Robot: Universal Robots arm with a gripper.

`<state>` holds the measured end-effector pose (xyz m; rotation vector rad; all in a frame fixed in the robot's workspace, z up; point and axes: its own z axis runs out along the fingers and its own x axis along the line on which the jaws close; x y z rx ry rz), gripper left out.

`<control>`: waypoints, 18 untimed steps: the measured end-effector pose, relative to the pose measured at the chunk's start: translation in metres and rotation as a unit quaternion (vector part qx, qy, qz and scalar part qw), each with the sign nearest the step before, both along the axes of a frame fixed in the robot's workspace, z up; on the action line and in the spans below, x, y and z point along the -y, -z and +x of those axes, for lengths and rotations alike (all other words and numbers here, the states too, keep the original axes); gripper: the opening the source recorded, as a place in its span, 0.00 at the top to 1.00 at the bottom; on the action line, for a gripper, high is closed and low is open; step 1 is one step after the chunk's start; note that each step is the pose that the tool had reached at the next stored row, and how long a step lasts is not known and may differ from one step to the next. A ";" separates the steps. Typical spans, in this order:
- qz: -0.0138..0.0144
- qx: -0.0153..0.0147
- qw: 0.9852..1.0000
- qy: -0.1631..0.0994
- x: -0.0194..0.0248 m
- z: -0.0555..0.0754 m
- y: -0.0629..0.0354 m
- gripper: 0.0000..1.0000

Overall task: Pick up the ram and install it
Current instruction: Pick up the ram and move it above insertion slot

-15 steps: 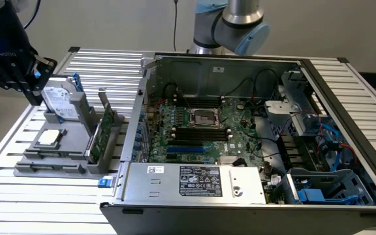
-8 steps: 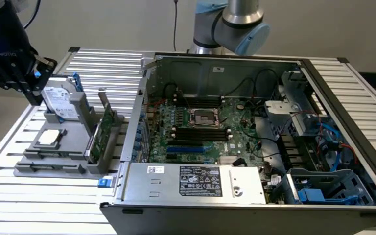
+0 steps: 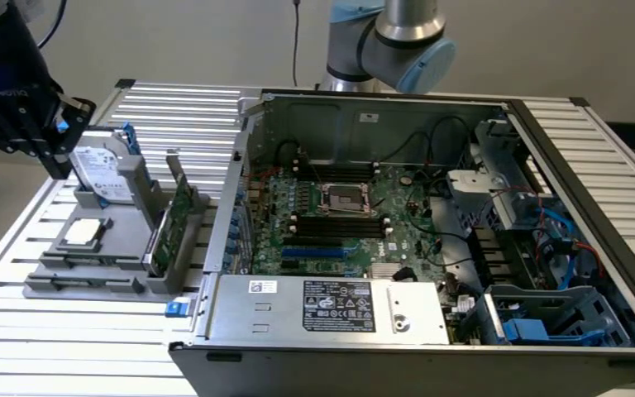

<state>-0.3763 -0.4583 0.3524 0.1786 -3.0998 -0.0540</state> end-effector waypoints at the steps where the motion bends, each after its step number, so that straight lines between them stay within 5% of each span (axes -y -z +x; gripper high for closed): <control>1: 0.000 0.000 1.000 -0.009 0.0000 0.000 0.0002 0.89; 5: 0.000 0.000 0.999 -0.046 0.0000 0.000 0.0014 0.89; 10: 0.000 0.000 0.996 -0.091 0.0000 0.000 0.0028 0.89; 18: 0.000 0.000 0.987 -0.163 0.0000 0.000 0.0053 0.89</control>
